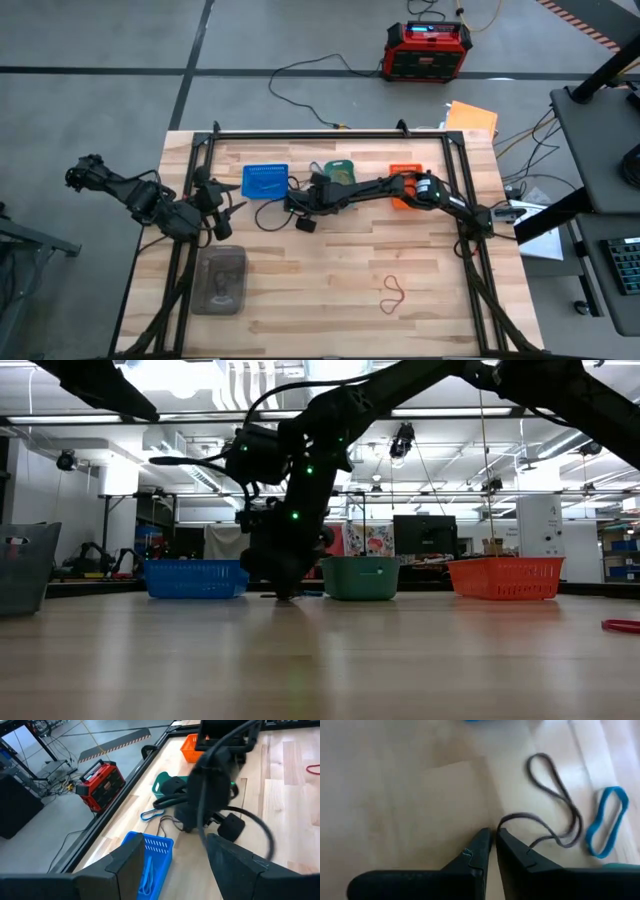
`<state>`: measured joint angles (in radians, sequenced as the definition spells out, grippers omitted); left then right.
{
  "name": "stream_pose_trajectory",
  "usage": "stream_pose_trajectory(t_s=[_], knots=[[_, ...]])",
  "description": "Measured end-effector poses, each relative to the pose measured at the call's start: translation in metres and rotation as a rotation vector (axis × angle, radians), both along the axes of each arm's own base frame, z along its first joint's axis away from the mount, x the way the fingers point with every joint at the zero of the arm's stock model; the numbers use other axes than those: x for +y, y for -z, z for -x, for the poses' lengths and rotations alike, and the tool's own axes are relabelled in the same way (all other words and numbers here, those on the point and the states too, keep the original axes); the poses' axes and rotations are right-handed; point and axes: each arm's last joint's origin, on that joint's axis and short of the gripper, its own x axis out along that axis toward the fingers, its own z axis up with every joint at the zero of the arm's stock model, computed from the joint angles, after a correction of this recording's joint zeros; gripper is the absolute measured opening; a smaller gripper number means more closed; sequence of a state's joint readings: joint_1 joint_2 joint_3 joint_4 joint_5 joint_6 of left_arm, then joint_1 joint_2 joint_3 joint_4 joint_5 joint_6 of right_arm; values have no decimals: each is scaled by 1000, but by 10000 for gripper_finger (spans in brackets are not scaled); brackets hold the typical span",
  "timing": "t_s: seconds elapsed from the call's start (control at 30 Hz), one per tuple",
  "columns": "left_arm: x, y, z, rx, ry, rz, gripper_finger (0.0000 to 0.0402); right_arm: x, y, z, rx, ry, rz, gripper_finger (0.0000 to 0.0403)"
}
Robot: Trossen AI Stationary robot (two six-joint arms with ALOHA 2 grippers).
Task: Sort rubber bands into baskets
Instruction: Put the black rubber band into the black bin
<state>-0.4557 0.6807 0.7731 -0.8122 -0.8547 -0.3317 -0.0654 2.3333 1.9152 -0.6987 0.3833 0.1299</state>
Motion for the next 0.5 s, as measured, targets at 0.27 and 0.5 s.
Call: stream_pose_trajectory(t_s=[0.27,0.5], knots=[[0,0,0,-1,0,0,196,24,-7,-6,-13,-95,-29,27],[0,1,-1,-3,-5,9,196,40,-13,-10,-54,-218,-281,27]])
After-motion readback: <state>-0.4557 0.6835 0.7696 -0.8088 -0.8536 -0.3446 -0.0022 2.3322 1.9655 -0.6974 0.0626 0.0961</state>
